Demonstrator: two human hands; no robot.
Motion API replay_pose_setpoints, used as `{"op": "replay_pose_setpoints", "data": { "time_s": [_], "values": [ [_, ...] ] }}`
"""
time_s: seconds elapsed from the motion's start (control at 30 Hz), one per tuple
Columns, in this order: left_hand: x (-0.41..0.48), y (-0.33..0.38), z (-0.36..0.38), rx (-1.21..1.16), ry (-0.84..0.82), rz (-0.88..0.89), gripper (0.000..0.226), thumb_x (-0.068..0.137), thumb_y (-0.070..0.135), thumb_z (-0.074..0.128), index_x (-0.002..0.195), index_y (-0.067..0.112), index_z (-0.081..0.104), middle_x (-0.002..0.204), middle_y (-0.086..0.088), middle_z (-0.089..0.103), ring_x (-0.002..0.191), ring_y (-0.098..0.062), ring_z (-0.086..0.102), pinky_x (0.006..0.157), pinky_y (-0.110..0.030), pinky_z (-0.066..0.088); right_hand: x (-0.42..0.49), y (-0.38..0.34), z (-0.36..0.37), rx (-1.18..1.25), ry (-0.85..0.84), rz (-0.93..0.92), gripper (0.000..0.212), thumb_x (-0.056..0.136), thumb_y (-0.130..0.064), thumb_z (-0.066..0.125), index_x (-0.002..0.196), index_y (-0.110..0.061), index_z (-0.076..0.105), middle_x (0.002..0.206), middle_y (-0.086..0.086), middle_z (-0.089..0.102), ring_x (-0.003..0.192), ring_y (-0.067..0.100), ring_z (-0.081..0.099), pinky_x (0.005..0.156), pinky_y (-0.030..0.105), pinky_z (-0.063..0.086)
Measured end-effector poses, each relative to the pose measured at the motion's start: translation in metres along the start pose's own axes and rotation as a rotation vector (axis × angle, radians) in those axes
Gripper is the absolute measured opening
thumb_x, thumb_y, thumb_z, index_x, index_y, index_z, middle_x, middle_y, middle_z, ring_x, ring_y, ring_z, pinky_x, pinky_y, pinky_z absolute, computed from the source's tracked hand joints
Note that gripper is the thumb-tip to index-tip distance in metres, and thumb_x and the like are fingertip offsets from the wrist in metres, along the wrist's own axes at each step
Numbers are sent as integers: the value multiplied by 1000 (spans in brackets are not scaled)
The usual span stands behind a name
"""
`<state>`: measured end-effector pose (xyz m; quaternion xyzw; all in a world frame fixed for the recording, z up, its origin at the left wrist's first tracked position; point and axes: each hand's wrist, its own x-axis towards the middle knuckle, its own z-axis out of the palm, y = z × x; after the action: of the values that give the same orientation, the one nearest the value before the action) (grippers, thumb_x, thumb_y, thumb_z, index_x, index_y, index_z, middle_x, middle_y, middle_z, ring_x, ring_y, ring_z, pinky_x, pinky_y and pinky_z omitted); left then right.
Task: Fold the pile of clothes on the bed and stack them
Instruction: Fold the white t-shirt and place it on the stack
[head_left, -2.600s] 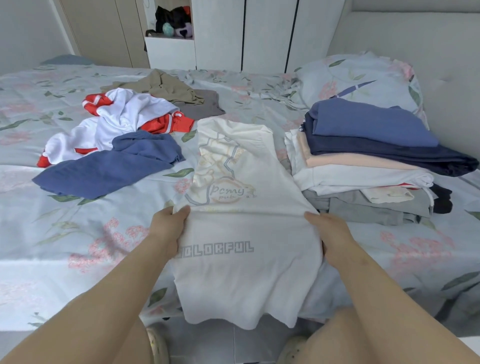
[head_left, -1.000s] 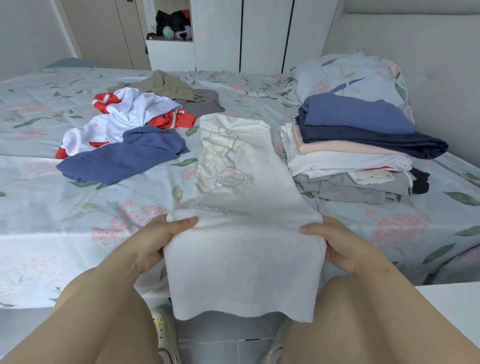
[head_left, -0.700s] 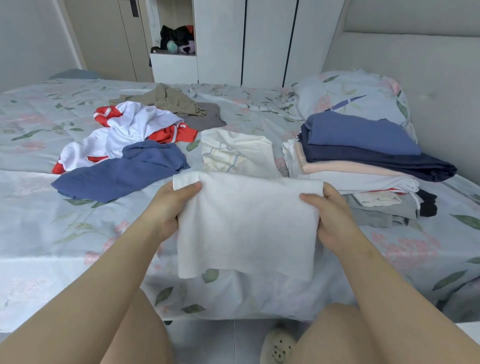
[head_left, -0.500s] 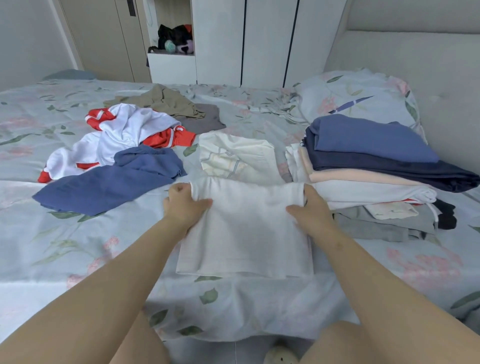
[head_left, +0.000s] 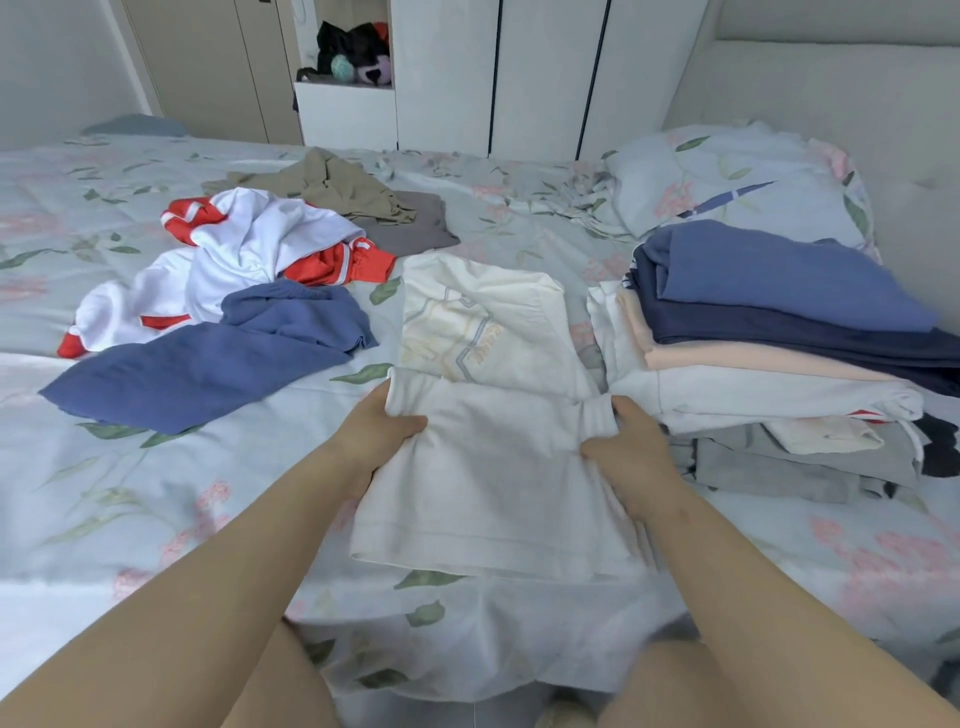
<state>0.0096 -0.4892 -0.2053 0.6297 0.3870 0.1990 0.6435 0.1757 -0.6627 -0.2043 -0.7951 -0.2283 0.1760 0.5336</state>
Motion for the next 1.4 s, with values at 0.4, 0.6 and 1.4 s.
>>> {"op": "replay_pose_setpoints", "data": {
  "time_s": [0.4, 0.6, 1.4],
  "values": [
    [-96, -6, -53, 128, -79, -137, 27, 91, 12, 60, 118, 18, 59, 110, -6, 69, 102, -27, 65, 92, -42, 51, -81, -16, -42, -84, -359, 142, 29, 80, 9, 60, 101, -11, 67, 92, 10, 68, 81, 24, 63, 70, 32, 50],
    [-109, 5, -57, 400, 45, -113, 20, 90, 11, 60, 111, 12, 61, 108, -5, 63, 93, -21, 60, 74, -29, 50, -94, -32, -49, -138, -425, 139, 19, 88, 2, 55, 96, -13, 62, 90, 3, 67, 76, 16, 64, 65, 24, 52],
    [91, 22, -39, 237, 237, -206, 24, 85, 16, 64, 72, 11, 45, 67, -6, 44, 62, -21, 42, 59, -28, 33, 82, -31, 39, -168, 31, 180, 41, 76, -11, 58, 115, -21, 49, 113, 8, 54, 104, 28, 53, 88, 38, 46]
  ]
}}
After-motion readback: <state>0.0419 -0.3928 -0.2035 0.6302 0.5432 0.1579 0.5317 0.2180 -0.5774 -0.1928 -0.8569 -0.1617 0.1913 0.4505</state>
